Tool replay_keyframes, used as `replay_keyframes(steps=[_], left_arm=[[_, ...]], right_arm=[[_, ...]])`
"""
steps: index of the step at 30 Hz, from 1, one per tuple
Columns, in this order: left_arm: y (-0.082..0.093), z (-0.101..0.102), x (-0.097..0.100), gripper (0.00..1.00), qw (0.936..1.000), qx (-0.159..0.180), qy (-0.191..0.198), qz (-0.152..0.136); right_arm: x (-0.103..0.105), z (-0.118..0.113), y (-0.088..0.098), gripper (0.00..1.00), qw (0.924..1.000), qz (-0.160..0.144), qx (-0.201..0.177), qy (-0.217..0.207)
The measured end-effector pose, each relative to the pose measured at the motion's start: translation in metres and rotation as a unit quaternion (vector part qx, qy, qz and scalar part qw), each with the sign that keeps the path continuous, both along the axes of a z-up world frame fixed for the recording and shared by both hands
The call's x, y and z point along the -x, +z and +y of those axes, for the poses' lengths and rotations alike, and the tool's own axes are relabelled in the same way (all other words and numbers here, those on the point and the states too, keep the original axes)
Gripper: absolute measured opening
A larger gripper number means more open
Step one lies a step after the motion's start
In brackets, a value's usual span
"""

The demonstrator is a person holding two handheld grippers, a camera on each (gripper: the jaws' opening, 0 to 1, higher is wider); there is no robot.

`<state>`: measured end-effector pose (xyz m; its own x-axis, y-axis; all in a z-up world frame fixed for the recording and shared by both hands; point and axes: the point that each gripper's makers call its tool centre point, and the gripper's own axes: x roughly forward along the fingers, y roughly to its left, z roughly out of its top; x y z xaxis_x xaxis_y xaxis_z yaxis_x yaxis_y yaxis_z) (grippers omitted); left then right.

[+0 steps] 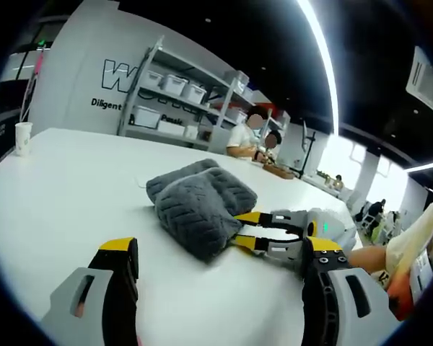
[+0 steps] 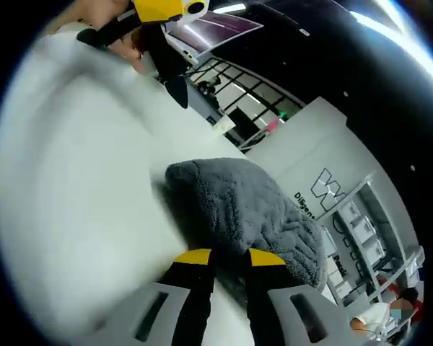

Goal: Open the folded towel by lifting each exposed corner and separating the folded layers until the towel lies flat within the target outline without major curled edges

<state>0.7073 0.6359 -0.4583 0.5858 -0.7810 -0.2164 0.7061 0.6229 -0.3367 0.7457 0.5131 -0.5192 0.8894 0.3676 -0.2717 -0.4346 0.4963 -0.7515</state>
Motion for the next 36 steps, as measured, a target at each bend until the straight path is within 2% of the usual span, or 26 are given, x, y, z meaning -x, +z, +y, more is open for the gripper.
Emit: replay_keyframes(steps=[3, 9, 15, 19, 36], left_arm=[[0.002, -0.001, 0.001, 0.92, 1.0, 0.001, -0.002, -0.003], [0.004, -0.001, 0.001, 0.91, 1.0, 0.001, -0.001, -0.004], [0.002, -0.001, 0.0, 0.91, 1.0, 0.0, 0.0, -0.001], [0.002, 0.0, -0.002, 0.91, 1.0, 0.001, 0.004, 0.001], [0.003, 0.004, -0.006, 0.9, 1.0, -0.001, 0.006, 0.002]], right_arm=[[0.001, -0.001, 0.002, 0.04, 1.0, -0.002, -0.002, 0.002], [0.001, -0.003, 0.004, 0.02, 0.9998, 0.002, -0.019, 0.006], [0.002, -0.004, 0.005, 0.01, 0.9997, 0.001, -0.022, 0.009], [0.003, -0.004, 0.007, 0.01, 0.9992, 0.006, -0.038, 0.015], [0.001, -0.013, 0.01, 0.01, 0.9992, 0.004, -0.038, 0.01]])
